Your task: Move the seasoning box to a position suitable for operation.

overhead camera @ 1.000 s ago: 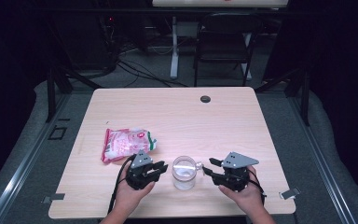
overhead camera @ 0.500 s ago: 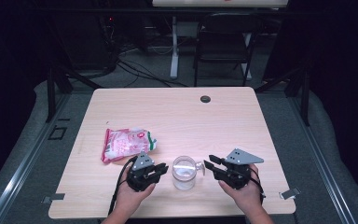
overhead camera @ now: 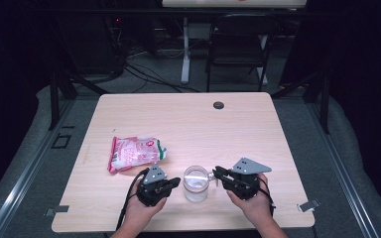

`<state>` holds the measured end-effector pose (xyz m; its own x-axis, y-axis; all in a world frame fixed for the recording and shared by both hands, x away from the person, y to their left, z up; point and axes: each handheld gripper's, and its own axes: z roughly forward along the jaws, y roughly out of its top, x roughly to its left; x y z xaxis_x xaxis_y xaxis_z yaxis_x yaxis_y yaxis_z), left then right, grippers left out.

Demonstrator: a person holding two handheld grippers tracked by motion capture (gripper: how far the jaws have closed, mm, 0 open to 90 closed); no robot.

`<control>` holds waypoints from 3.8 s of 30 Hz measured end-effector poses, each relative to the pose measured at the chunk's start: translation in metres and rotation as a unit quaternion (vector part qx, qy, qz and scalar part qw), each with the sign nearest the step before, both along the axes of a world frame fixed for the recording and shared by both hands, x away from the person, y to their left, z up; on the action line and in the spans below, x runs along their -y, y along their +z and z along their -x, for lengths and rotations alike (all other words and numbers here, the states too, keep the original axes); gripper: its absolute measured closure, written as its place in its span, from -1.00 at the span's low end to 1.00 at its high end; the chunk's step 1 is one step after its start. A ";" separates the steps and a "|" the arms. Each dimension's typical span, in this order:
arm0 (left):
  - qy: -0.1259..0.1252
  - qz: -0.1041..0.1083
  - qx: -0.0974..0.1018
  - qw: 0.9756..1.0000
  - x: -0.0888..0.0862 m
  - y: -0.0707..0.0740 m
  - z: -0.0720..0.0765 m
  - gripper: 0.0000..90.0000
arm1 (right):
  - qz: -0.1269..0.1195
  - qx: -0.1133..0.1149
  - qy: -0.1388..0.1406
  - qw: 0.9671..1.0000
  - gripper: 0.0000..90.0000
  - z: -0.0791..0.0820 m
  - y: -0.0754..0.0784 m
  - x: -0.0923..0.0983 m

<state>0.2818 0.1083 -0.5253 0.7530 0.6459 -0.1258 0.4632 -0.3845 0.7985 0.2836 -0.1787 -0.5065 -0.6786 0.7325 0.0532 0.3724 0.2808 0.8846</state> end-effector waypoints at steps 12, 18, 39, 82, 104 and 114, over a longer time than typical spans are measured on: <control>-0.008 -0.003 -0.002 1.000 0.004 -0.001 0.002 1.00 | 0.007 0.005 -0.002 1.000 0.78 0.000 0.000 -0.003; -0.011 -0.001 -0.003 1.000 0.005 -0.002 0.003 1.00 | 0.008 0.005 0.000 1.000 0.79 0.000 -0.001 -0.004; -0.012 -0.003 -0.001 1.000 0.004 -0.001 0.004 1.00 | 0.002 0.006 0.002 1.000 0.81 -0.001 -0.002 -0.003; -0.006 0.020 0.009 1.000 0.003 0.009 0.006 1.00 | -0.006 0.008 0.003 1.000 0.81 0.000 -0.005 -0.002; -0.011 0.025 0.013 1.000 0.004 0.013 0.008 1.00 | -0.005 0.012 -0.002 1.000 0.79 0.000 -0.006 -0.002; -0.013 0.027 0.012 0.999 0.008 0.016 0.009 0.99 | -0.003 0.008 -0.003 1.000 0.76 0.001 -0.005 0.000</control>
